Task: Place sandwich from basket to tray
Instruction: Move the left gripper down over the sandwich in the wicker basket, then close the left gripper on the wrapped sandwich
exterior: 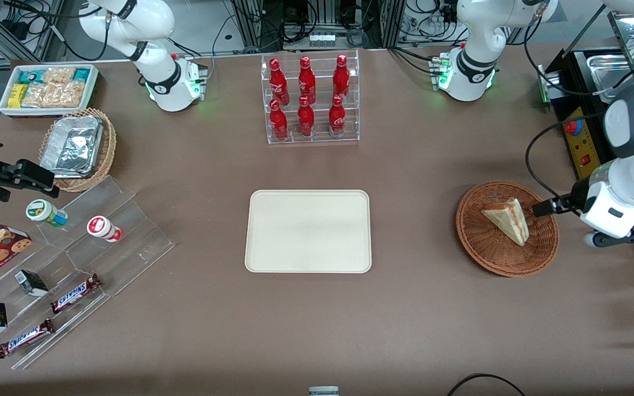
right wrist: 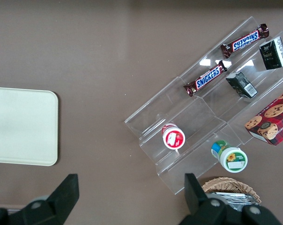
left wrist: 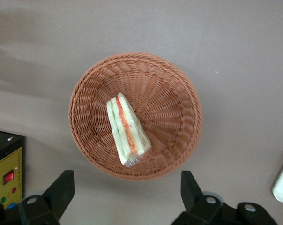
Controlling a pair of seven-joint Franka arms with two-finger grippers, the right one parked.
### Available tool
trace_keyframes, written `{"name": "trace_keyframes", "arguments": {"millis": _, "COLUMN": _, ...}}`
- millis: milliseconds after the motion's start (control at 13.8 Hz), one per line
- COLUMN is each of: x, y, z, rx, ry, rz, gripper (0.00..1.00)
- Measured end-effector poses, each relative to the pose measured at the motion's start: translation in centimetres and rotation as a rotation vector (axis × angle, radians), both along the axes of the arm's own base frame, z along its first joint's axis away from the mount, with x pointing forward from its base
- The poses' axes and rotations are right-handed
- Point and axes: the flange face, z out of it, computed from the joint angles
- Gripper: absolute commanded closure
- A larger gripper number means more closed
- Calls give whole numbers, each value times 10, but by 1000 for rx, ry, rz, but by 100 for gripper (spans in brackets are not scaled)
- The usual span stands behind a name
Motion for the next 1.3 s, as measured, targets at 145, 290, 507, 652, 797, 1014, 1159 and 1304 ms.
{"name": "trace_keyframes", "arguments": {"millis": 145, "x": -3, "y": 12, "z": -29, "rx": 5, "ry": -18, "rz": 29, "gripper": 0}}
{"name": "trace_keyframes", "arguments": {"millis": 290, "x": -8, "y": 21, "z": -51, "rx": 16, "ry": -19, "rz": 110, "gripper": 0}}
{"name": "trace_keyframes", "arguments": {"millis": 507, "x": -12, "y": 30, "z": -81, "rx": 25, "ry": -41, "rz": 175, "gripper": 0}}
{"name": "trace_keyframes", "arguments": {"millis": 652, "x": -17, "y": 33, "z": -103, "rx": 31, "ry": -64, "rz": 256, "gripper": 0}}
{"name": "trace_keyframes", "arguments": {"millis": 797, "x": -21, "y": 27, "z": -122, "rx": 43, "ry": -47, "rz": 336, "gripper": 0}}
{"name": "trace_keyframes", "arguments": {"millis": 1014, "x": -30, "y": 30, "z": -150, "rx": 57, "ry": -13, "rz": 400, "gripper": 0}}
{"name": "trace_keyframes", "arguments": {"millis": 1159, "x": -37, "y": 34, "z": -163, "rx": 56, "ry": -18, "rz": 440, "gripper": 0}}
{"name": "trace_keyframes", "arguments": {"millis": 1304, "x": -40, "y": 32, "z": -171, "rx": 27, "ry": -37, "rz": 486, "gripper": 0}}
